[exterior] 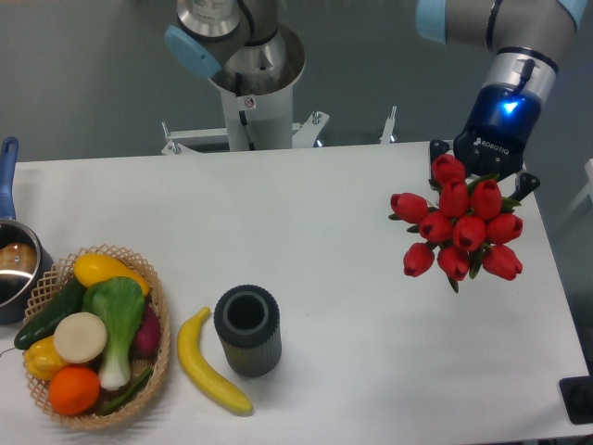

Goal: Insert the flowers into the vase
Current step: 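Carry the red tulip bunch with the gripper toward the grey vase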

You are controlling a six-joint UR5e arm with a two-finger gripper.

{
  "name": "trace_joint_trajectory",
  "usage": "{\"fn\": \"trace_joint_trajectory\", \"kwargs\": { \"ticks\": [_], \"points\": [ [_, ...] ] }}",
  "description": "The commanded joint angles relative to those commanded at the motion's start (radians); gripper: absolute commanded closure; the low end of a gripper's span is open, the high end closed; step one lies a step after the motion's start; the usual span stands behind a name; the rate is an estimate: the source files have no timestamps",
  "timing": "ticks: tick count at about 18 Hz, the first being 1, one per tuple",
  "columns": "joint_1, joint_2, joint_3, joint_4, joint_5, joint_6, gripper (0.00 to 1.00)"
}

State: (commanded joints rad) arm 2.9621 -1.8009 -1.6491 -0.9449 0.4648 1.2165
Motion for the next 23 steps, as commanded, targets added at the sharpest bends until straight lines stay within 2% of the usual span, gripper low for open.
{"fn": "trace_joint_trajectory", "kwargs": {
  "ticks": [11, 15, 18, 21, 23],
  "points": [
    [-0.012, -0.002, -0.003, 0.020, -0.009, -0.014, 0.62],
    [-0.057, 0.009, -0.008, 0.018, -0.151, -0.018, 0.62],
    [-0.101, 0.018, -0.044, 0.020, -0.232, -0.006, 0.62],
    [-0.153, 0.012, -0.060, 0.044, -0.270, -0.002, 0.62],
    [-0.185, -0.004, -0.058, 0.073, -0.371, 0.018, 0.62]
  ]
}}
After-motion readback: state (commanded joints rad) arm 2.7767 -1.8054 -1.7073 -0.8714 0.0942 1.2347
